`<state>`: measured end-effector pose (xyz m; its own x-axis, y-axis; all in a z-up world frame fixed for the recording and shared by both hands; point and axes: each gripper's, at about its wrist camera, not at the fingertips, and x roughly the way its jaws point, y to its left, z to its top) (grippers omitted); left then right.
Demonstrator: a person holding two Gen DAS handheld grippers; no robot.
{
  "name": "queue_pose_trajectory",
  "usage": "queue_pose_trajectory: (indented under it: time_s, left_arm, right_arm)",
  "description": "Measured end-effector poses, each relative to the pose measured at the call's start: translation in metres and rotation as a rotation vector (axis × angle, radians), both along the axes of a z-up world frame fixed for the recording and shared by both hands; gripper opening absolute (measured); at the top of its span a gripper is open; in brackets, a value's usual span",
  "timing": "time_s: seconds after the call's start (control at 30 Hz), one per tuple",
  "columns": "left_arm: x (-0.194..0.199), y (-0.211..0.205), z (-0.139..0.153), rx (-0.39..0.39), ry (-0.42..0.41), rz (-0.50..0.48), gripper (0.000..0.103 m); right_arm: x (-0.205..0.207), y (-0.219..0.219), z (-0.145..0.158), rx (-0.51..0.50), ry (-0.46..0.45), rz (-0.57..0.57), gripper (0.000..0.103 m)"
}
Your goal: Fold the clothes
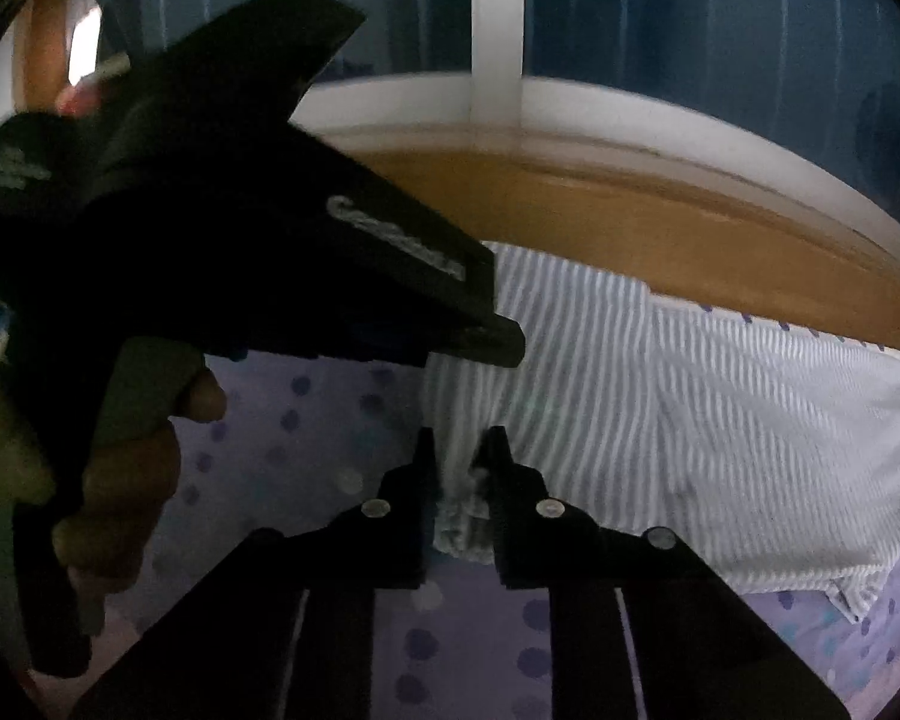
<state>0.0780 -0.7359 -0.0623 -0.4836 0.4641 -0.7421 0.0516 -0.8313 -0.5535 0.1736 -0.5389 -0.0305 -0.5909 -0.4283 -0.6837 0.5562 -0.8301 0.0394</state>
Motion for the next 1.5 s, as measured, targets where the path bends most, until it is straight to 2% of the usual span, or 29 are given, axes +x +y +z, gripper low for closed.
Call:
queue_pose_trajectory:
  time_s: [0.13,0.23,0.5,0.67,0.87,1.03,1.13,1.27,1.4,1.47,1.5]
  left_arm:
    - [0.001,0.025,0.019,-0.045,0.028,0.008,0.027]
    - [-0.002,0.047,0.033,-0.078,0.047,0.005,0.027]
    - [-0.022,0.120,0.047,-0.134,0.063,-0.050,0.027]
    - [-0.032,0.156,0.043,-0.153,0.045,-0.078,0.027]
    - [-0.024,0.166,0.033,-0.165,0.021,-0.012,0.027]
    - [0.000,0.152,0.012,-0.161,-0.032,0.085,0.027]
    - [0.015,0.146,0.005,-0.132,-0.044,0.121,0.027]
    - [0.019,0.152,-0.006,-0.155,-0.071,0.108,0.027]
    - [0.016,0.155,-0.018,-0.156,-0.082,0.098,0.027]
    - [0.017,0.154,-0.020,-0.142,-0.070,0.096,0.028]
    - [0.018,0.153,-0.021,-0.138,-0.064,0.092,0.028]
  right_arm:
    - [-0.009,0.017,0.013,-0.117,-0.036,0.018,0.014]
    - [-0.052,0.040,0.017,-0.203,-0.066,0.001,0.014]
    - [-0.058,0.105,0.029,-0.313,-0.104,-0.068,0.014]
    - [-0.079,0.134,0.011,-0.315,-0.160,-0.120,0.014]
    - [-0.106,0.170,-0.015,-0.283,-0.269,-0.136,0.016]
    - [-0.125,0.191,0.000,-0.306,-0.236,-0.101,0.017]
    - [-0.143,0.186,0.017,-0.333,-0.236,-0.017,0.019]
    - [-0.172,0.152,0.024,-0.325,-0.209,0.090,0.019]
    - [-0.198,0.105,0.010,-0.192,-0.200,0.123,0.019]
    - [-0.213,0.089,-0.011,-0.112,-0.244,0.110,0.018]
    - [-0.215,0.088,-0.014,-0.125,-0.230,0.109,0.017]
